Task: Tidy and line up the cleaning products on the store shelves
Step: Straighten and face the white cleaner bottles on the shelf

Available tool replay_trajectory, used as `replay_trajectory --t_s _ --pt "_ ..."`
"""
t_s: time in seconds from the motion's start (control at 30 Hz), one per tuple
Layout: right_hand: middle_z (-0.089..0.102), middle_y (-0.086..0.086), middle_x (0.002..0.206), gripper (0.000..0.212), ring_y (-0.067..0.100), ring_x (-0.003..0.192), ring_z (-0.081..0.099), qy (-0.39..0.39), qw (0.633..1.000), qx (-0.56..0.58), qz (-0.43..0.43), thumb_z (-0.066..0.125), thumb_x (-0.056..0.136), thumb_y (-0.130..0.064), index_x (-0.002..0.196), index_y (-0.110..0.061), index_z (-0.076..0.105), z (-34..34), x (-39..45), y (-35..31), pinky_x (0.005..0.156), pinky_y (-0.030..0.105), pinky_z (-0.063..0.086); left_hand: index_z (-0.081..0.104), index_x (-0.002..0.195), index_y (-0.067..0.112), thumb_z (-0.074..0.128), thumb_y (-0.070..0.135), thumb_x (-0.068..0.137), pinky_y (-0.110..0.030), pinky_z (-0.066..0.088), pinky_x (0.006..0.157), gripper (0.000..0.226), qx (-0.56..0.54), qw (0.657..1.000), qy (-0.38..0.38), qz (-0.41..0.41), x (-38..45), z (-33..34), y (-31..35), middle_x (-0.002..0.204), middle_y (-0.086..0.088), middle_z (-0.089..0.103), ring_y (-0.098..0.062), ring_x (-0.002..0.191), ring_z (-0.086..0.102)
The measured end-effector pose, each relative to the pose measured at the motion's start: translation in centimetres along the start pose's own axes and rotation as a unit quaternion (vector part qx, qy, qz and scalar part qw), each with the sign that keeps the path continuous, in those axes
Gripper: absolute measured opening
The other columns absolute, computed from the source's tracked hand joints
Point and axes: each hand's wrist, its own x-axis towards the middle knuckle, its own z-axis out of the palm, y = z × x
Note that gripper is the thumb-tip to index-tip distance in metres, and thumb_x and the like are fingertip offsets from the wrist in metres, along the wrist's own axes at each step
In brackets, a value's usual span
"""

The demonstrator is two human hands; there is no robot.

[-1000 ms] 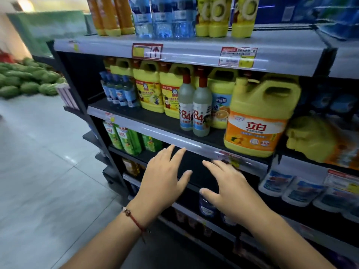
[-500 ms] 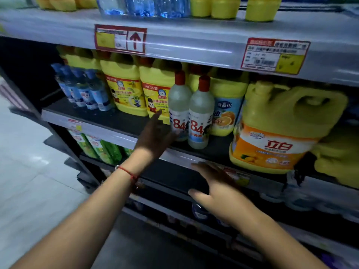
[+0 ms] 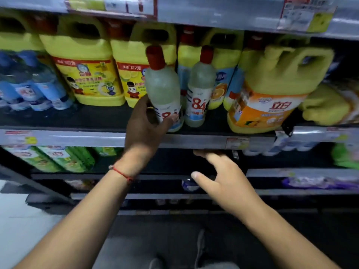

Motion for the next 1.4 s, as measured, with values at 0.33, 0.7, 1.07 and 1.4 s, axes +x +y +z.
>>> replay_trajectory --t_s 0.33,0.7,1.07,1.4 --pt "0.063 -0.017 0.126 0.074 -0.004 0.114 0.060 0.072 0.982 0.171 0.032 0.077 0.069 -0.025 0.132 -0.048 0.048 2.3 -6.0 -1.8 0.089 0.011 0.047 0.062 0.111 0.022 0.080 0.036 0.070 -0.020 0.054 0.079 0.048 -0.180 0.954 -0.208 -0.124 -12.8 -0.5 2.0 0.105 0.008 0.075 -0.007 0.096 0.072" --pt "0.072 -0.018 0.099 0.046 0.000 0.085 0.070 0.081 0.914 0.299 0.261 0.084 0.075 -0.028 0.109 -0.048 0.059 4.1 -18.7 5.9 0.068 0.016 0.054 0.063 0.127 0.008 0.053 0.060 0.090 -0.044 0.057 0.088 0.064 -0.278 0.766 -0.304 -0.494 -21.4 8.8 3.4 0.105 -0.015 0.074 -0.028 0.097 0.071" --pt "0.067 -0.020 0.107 0.057 -0.003 0.090 0.068 0.171 0.818 0.386 0.390 0.075 0.067 -0.059 0.115 -0.049 0.046 1.4 -34.6 17.4 0.080 0.028 0.057 0.055 0.131 -0.009 0.055 0.032 0.093 -0.049 0.053 0.097 0.056 -0.146 0.689 -0.462 -0.539 -33.6 22.4 9.0 0.121 -0.032 0.064 -0.043 0.109 0.063" --pt "0.073 -0.011 0.109 0.070 0.006 0.105 0.069 0.236 0.773 0.442 0.389 0.081 0.062 -0.032 0.125 -0.039 0.050 -1.3 -44.4 25.1 0.096 0.038 0.055 0.054 0.115 0.032 0.086 0.018 0.077 -0.015 0.051 0.076 0.052 0.004 0.769 -0.628 -0.120 -44.0 32.2 16.7 0.105 0.008 0.067 -0.001 0.092 0.066"
